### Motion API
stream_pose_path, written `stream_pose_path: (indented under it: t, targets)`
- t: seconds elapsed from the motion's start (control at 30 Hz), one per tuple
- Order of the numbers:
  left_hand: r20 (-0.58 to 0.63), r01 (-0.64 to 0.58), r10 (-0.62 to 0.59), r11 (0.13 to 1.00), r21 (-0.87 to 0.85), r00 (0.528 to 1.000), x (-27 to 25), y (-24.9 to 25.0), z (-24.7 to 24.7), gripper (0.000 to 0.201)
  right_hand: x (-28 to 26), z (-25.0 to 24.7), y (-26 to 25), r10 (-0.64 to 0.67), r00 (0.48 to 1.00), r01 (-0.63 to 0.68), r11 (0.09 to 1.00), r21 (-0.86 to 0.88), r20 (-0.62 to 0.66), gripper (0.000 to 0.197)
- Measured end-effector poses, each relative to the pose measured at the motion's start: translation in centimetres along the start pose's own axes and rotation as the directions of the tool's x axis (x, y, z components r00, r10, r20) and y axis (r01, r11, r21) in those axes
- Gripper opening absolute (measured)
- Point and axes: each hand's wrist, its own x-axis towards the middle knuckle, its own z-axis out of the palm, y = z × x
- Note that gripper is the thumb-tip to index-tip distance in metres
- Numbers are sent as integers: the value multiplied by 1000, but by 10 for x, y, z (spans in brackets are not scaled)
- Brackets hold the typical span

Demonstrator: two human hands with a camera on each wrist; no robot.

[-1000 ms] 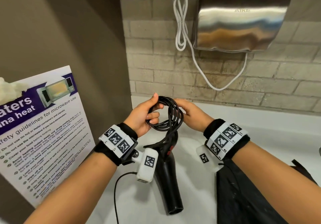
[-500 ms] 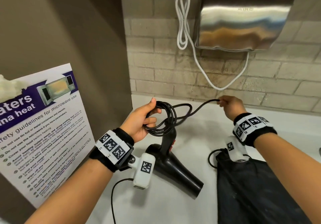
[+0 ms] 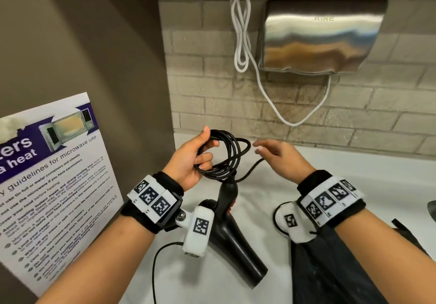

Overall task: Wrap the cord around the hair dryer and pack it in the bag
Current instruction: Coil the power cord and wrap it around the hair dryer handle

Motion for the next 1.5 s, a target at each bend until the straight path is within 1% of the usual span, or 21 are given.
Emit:
stream_pose_path:
  t: [0.03,0.07,0.13,0.2,0.3,0.33,0.4,0.43,0.47,0.5,0.53,0.6,0.63,0.7,0.8,0.87,0.9,0.97,1.1,1.4,1.5]
  targets:
    - [-2,-3,3,1000,4,1000,1,0,1,29,-5,0,-17,-31,999,27,985,171,20,23]
    - [-2,-6,6,1000,4,1000,1,0,1,30,-11,0,-32,-66,996,47,955,292,53,30]
    - [-4,-10,10,1000,7,1000,1,0,3,30,-21,-1,-54,-157,977,89,918,386,147,41]
    - [-6,-16,16,1000,7,1000,1,0,5,29,-24,2,-63,-231,953,101,853,512,198,42]
    - [-6,-26,26,1000,-8,1000,1,-1,7,28,-22,15,-61,-240,948,42,746,665,208,38]
    - [-8,-26,26,1000,-11,1000,1,-2,7,27,-22,19,-59,-247,945,31,722,691,216,42]
    - [-11,-20,20,1000,-5,1000,1,-3,8,27,-20,28,-51,-253,940,7,685,728,229,65]
    - [-8,-15,15,1000,2,1000,0,-4,9,26,-20,30,-49,-259,942,19,678,734,215,74]
    - [-2,-9,9,1000,5,1000,0,-5,9,26,-20,32,-49,-267,943,38,680,732,199,76]
    - [4,-5,5,1000,3,1000,-1,-6,9,25,-20,34,-48,-275,944,66,693,717,179,72]
    - [9,-5,5,1000,2,1000,-1,-6,9,25,-19,36,-47,-284,945,94,713,695,163,61]
    - [12,-11,11,1000,19,1000,-1,-6,8,23,-18,37,-47,-279,952,115,706,699,126,22]
    - [11,-14,14,999,30,1000,-1,-6,8,23,-17,37,-48,-260,959,106,701,705,115,12]
    - [11,-19,19,999,41,1000,-2,-6,6,23,-16,38,-45,-256,960,111,723,682,115,18]
    - [8,-19,19,999,42,1000,-3,-6,3,25,-13,40,-43,-273,952,120,754,646,142,11]
    - [4,-21,21,999,41,1000,-2,-6,2,25,-12,40,-45,-267,953,123,775,620,144,29]
    - [5,-22,22,999,40,1000,-2,-5,2,25,-11,40,-45,-268,954,127,766,631,133,31]
    - [14,-28,27,999,46,1000,-1,-5,2,24,-10,39,-44,-273,957,136,727,673,101,18]
    - [42,-33,31,998,54,999,-4,-9,10,25,-11,42,-42,-274,960,160,693,703,51,18]
    - [81,23,-20,999,-45,997,-8,-12,17,29,-12,43,-39,-312,950,247,810,532,34,17]
    - [120,36,-34,999,-12,992,-6,-6,16,28,-15,42,-38,-322,947,283,822,495,-7,15]
